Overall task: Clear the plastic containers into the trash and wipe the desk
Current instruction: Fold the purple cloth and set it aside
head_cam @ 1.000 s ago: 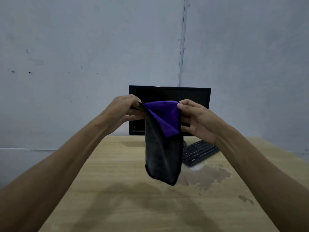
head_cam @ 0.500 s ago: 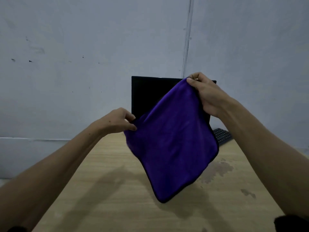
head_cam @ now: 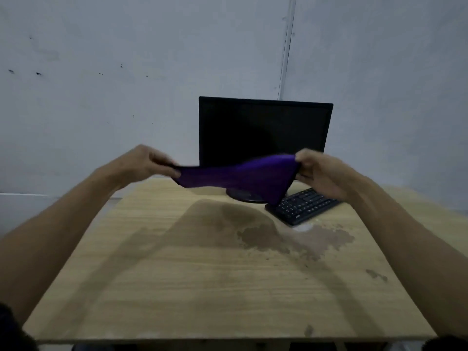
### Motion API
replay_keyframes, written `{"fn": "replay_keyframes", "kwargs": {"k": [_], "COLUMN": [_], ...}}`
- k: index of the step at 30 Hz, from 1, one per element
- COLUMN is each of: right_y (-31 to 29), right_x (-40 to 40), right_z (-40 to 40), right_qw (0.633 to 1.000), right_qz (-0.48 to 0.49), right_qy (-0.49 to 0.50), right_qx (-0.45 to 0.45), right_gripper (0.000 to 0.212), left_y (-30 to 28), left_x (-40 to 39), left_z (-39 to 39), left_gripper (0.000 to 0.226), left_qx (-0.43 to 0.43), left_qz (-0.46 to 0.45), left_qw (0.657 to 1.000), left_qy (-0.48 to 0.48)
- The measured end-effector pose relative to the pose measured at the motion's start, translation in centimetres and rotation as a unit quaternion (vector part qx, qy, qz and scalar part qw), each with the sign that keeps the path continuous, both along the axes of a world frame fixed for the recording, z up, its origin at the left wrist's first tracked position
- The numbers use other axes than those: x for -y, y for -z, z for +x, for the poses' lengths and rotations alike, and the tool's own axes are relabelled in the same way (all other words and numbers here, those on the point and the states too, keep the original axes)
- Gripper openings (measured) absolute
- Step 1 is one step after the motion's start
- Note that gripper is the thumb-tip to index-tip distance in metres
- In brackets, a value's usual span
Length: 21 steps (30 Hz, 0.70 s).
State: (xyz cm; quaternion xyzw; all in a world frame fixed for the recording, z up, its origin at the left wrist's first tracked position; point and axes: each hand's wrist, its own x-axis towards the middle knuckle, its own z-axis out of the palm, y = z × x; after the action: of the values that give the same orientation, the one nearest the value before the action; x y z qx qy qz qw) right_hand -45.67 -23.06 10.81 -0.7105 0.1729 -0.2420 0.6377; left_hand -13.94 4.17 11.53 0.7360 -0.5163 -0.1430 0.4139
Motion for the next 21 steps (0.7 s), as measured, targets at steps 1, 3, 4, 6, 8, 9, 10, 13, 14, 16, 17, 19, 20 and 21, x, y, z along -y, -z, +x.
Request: {"fn": "replay_keyframes", "kwargs": {"k": [1, 3, 4, 6, 8, 9, 10, 13, 14, 16, 17, 19, 20, 21], "right_y": [1.8, 5.5, 7.2, 9.6, 10.7, 10.7, 10.6, 9.9, 9.8, 9.9, 10.0, 10.4, 10.6, 10.8], "right_x": [0.0, 0.1, 0.2, -0.1, -0.2, -0.1, 0.1, 0.9, 1.2, 2.0, 2.3, 3.0, 3.5, 3.8], "right_z": [-0.6, -1.6, -2.1, -2.8, -2.9, -2.7, -2.5, -1.4, -0.9, 0.2, 0.8, 1.8, 2.4, 2.8], "right_qw": [0.998, 0.981, 0.966, 0.938, 0.928, 0.929, 0.932, 0.945, 0.949, 0.953, 0.953, 0.951, 0.949, 0.943], "right_qz": [-0.006, -0.031, -0.035, -0.003, 0.024, 0.028, 0.032, 0.025, 0.012, -0.021, -0.035, -0.065, -0.079, -0.097], "right_qy": [-0.025, -0.075, -0.104, -0.147, -0.16, -0.159, -0.157, -0.126, -0.109, -0.071, -0.053, -0.022, -0.008, 0.007], "right_qx": [-0.052, -0.176, -0.235, -0.313, -0.336, -0.333, -0.326, -0.302, -0.295, -0.294, -0.297, -0.3, -0.306, -0.318], "right_gripper": [0.008, 0.004, 0.004, 0.009, 0.011, 0.01, 0.009, 0.006, 0.006, 0.007, 0.007, 0.008, 0.009, 0.01], "left_y": [1.2, 4.0, 5.3, 7.4, 8.2, 8.1, 7.9, 6.9, 6.7, 6.7, 6.9, 7.5, 7.8, 8.2], "left_x": [-0.6, -1.5, -1.8, -1.9, -1.8, -1.6, -1.3, -0.3, 0.2, 1.5, 2.2, 3.7, 4.6, 5.4], "left_z": [0.3, 1.3, 1.8, 2.3, 1.8, 1.7, 1.7, 2.4, 2.7, 3.7, 4.2, 4.9, 5.2, 5.5], "left_gripper": [0.03, 0.059, 0.068, 0.065, 0.041, 0.029, 0.021, 0.015, 0.016, 0.02, 0.021, 0.017, 0.015, 0.013], "left_qx": [0.014, 0.034, 0.037, 0.036, 0.01, -0.013, -0.036, -0.091, -0.101, -0.11, -0.112, -0.109, -0.107, -0.106], "left_qz": [0.036, 0.126, 0.18, 0.276, 0.341, 0.352, 0.353, 0.322, 0.305, 0.261, 0.235, 0.192, 0.18, 0.174], "left_qw": [0.999, 0.99, 0.981, 0.957, 0.937, 0.933, 0.932, 0.941, 0.946, 0.959, 0.965, 0.975, 0.978, 0.979], "left_qy": [0.022, 0.055, 0.07, 0.085, 0.081, 0.078, 0.077, 0.058, 0.044, 0.014, 0.0, -0.016, -0.019, -0.021]}}
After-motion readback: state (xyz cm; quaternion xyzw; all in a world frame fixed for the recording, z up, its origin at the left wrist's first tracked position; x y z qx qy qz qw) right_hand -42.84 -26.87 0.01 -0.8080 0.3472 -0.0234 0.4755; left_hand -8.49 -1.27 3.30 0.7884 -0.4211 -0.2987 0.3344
